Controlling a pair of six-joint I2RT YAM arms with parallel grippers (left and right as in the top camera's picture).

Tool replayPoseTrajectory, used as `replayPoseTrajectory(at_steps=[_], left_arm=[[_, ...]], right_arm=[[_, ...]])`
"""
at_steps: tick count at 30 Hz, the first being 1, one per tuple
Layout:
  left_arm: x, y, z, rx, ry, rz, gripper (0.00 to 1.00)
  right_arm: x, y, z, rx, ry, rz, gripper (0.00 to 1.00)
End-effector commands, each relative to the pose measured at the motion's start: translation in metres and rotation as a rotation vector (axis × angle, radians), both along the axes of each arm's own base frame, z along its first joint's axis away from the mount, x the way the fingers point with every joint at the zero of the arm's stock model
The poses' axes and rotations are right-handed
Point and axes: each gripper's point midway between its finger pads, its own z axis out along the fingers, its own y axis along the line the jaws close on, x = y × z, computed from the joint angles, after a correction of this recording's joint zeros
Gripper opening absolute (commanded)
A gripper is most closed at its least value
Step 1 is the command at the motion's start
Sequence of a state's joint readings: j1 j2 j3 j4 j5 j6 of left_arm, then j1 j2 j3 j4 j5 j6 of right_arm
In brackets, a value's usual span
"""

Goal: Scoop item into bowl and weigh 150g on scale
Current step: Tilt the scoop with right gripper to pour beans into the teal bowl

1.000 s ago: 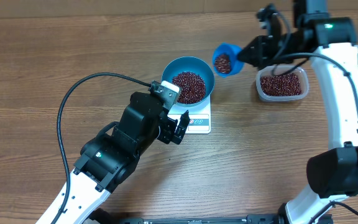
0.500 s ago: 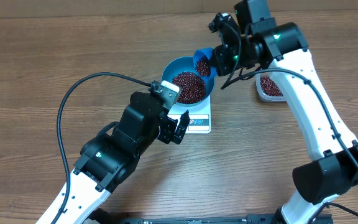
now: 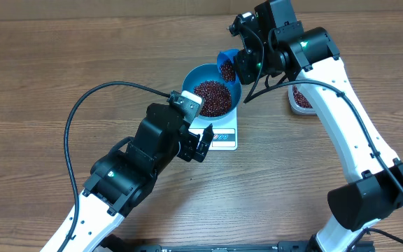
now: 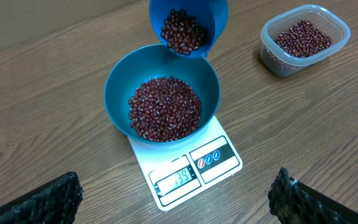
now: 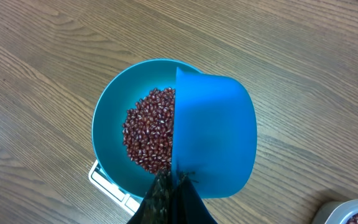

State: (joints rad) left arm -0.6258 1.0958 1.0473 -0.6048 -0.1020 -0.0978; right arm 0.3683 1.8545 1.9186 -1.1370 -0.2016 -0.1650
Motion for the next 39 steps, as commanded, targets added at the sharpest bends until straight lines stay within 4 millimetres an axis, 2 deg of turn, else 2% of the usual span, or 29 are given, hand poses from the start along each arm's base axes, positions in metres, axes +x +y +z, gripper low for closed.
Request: replayPoseTrajectory(at_steps=[1, 18, 39], left_arm=[[0.002, 0.003, 0.001, 0.004, -0.01, 0.009, 0.99], [0.003, 0.002, 0.003, 0.0, -0.015, 0.009, 0.99], [0.003, 0.002, 0.003, 0.0, -0.016, 0.009, 1.0]], right_arm=[[0.002, 0.001, 0.019, -0.006, -0.071, 0.033, 0.04], [-0.007, 0.019, 0.012, -0.067, -0.106, 0.17, 0.04], [-0.007, 0.019, 0.012, -0.089, -0.123, 0.214, 0.04]])
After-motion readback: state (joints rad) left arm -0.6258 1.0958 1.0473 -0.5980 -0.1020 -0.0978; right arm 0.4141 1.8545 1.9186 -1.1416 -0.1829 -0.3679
